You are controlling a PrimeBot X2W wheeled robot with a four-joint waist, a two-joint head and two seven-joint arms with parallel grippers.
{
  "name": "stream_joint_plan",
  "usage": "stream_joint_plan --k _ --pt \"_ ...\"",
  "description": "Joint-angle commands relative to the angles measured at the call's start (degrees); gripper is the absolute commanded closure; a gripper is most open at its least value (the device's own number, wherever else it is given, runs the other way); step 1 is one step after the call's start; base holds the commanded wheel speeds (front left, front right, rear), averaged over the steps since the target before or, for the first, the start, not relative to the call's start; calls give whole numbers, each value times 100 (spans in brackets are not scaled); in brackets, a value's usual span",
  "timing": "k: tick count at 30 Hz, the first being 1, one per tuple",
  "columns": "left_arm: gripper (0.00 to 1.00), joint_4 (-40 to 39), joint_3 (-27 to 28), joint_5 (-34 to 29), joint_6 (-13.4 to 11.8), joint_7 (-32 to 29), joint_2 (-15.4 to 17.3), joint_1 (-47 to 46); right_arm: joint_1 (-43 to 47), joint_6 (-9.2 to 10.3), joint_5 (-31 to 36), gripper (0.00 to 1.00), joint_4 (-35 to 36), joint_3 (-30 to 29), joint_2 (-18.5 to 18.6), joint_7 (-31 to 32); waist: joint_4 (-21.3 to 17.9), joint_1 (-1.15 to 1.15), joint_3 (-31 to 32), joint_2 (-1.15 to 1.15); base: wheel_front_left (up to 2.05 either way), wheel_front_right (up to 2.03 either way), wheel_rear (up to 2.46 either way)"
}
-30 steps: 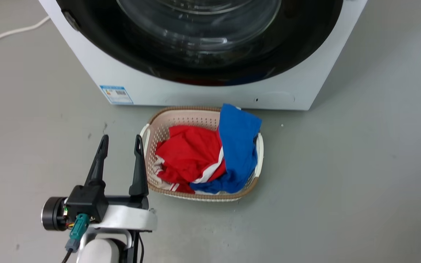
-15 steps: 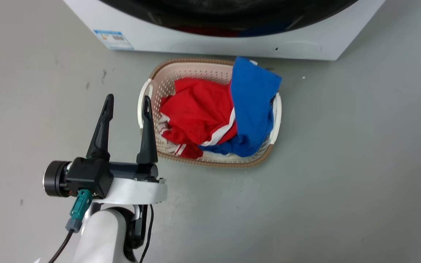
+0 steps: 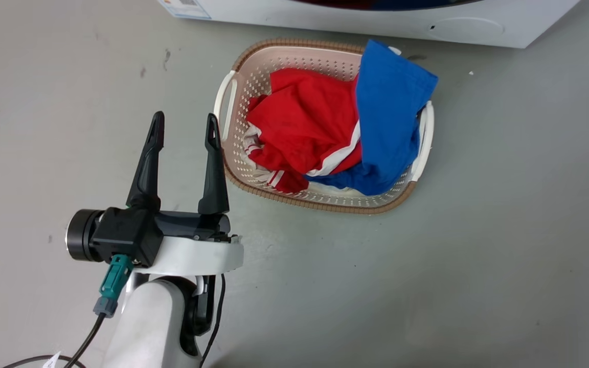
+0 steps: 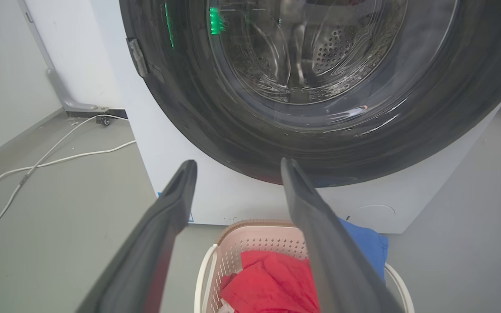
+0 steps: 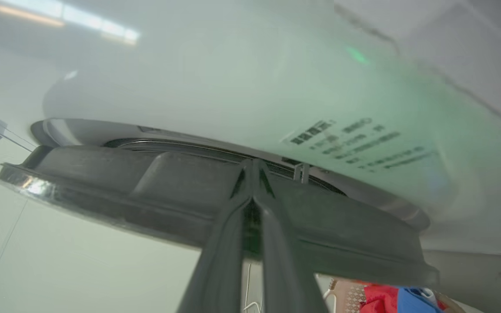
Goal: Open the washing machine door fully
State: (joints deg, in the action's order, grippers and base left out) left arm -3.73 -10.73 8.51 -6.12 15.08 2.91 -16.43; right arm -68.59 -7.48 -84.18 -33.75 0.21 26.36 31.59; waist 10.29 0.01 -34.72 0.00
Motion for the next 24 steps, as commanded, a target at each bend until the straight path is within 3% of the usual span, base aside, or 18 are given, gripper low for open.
stream_joint_plan --k 1,10,24 --pt "0 -31 -28 24 -32 14 -4 -88 -162 -2 71 100 -34 46 -35 10 68 -1 -76 0 0 0 0" --pt "0 -34 -87 89 -98 14 -4 -144 -183 -3 255 100 11 276 -181 297 170 -1 -156 0 0 0 0" --pt "0 58 13 -32 -50 14 -2 63 1297 -9 -29 100 1321 351 -221 764 -15 -1 238 0 0 0 0"
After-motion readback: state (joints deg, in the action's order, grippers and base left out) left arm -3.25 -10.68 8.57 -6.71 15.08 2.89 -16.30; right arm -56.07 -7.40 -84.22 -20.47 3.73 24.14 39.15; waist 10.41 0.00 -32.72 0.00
